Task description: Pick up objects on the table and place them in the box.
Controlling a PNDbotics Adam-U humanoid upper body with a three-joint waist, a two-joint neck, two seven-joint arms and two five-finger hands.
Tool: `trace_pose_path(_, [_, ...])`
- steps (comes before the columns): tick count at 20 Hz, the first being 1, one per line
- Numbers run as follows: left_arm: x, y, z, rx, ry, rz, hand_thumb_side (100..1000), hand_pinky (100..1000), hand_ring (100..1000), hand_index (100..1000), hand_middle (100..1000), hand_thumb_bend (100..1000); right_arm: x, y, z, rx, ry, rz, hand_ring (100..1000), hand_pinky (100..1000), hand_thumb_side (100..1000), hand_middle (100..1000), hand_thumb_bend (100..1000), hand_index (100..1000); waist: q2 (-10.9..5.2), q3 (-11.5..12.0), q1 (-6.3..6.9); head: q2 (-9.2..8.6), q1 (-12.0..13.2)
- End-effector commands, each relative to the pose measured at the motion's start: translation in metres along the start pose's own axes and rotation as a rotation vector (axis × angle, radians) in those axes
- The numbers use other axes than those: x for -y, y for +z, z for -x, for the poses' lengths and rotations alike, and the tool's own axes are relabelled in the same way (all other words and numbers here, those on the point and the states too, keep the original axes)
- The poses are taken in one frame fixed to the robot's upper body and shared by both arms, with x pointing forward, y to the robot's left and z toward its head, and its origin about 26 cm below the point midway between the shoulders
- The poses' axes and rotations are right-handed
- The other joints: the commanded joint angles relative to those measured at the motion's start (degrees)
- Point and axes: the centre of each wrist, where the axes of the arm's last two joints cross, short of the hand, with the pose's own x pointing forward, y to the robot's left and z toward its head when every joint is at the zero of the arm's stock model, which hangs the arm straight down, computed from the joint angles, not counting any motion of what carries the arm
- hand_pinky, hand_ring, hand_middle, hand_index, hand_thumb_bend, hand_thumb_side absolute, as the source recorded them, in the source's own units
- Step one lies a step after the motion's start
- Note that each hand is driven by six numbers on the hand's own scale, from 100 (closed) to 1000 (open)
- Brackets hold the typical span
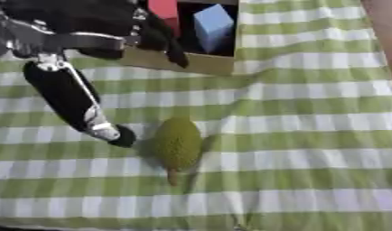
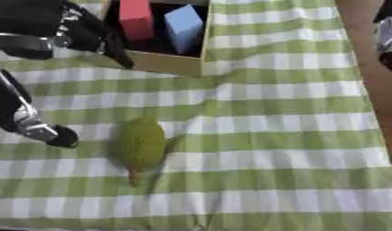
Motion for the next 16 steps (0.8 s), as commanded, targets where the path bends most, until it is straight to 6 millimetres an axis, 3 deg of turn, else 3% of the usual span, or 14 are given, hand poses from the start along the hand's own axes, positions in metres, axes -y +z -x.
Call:
trace_pose_path(1, [0.005, 0.003, -0.001, -0.029, -0.044, 0.054, 361, 909, 857, 910, 784, 648, 0.007, -0.005, -0.003, 0.024, 0.013, 0.005, 839, 892, 426, 635, 100, 835, -1.92, 0.1, -0.06, 0.51, -0.3])
trace_pose_path(8, [0.024, -0.023, -0.004, -0.016, -0.021, 0.127, 349, 906, 856, 912, 784, 641, 0.005, -0.005, -0.004, 0.017, 0.000, 0.008, 840, 892, 427, 633, 100, 836, -1.80, -0.1, 0.09, 0.59, 0.1])
trace_pose_path(16, [0.047, -0.066, 0.018, -0.052, 0.026, 0.195, 309, 898, 851, 915, 786, 581, 0.003, -0.004, -0.004, 0.006, -0.017, 0.012, 840, 892, 428, 631, 100, 836, -1.52, -0.5, 0.15, 0.33, 0.5])
